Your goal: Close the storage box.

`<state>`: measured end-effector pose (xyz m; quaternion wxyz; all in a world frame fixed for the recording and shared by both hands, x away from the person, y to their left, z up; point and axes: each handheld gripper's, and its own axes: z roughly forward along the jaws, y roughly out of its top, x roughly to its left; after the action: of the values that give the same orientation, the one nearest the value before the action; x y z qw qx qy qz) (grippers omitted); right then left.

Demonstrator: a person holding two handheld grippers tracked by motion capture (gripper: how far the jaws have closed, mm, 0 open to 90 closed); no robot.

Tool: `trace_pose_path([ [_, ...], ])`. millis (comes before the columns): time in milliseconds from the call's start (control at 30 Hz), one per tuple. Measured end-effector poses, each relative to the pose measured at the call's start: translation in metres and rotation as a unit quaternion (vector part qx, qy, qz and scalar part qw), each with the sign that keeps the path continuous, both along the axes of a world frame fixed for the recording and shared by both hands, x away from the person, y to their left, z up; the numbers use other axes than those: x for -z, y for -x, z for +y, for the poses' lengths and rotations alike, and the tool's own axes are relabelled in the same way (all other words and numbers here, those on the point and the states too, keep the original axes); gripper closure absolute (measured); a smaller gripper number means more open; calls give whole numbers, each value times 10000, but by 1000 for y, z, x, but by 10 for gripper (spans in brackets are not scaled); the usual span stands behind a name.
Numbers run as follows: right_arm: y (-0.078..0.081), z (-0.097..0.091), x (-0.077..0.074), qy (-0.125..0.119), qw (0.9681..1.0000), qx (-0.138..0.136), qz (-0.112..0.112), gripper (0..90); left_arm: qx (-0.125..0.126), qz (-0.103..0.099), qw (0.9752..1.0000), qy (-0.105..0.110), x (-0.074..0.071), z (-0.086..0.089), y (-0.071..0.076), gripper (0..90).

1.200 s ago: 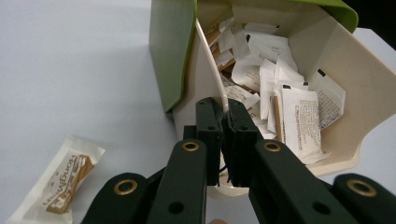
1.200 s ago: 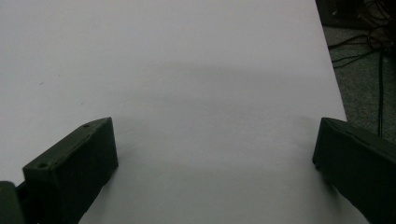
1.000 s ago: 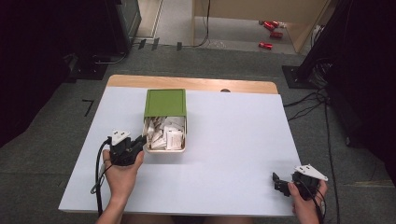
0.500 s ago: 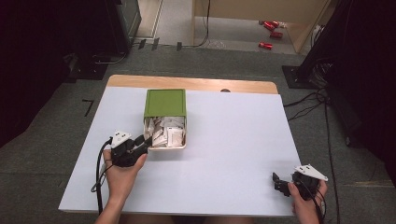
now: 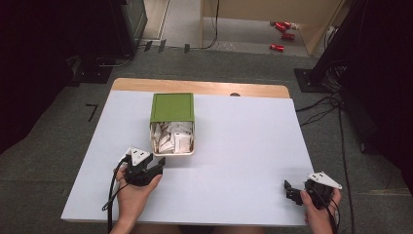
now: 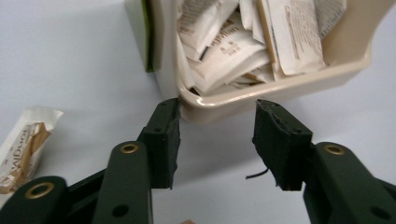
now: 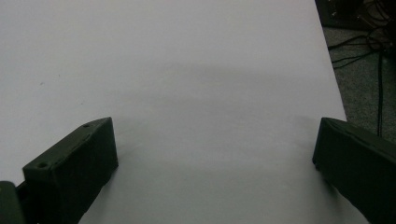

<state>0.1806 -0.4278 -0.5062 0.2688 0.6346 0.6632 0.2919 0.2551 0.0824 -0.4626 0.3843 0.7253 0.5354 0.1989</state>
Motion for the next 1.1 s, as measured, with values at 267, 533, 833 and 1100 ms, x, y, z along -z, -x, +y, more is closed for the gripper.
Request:
trace_pose_path([
  [267,0,0,0,-2,10000,0,0,0,-159,-58,9998,-61,3,-4,-6,519],
  [533,0,0,0,2,10000,-4,-2,0,-195,14,9998,-106,0,-6,-21,481],
  [833,0,0,0,-5,10000,-2,2,0,-312,152,9992,-182,0,-5,-35,328],
  [1100,0,0,0,-6,10000,-3,-7,0,-360,146,9989,-266,-2,-7,-46,327],
])
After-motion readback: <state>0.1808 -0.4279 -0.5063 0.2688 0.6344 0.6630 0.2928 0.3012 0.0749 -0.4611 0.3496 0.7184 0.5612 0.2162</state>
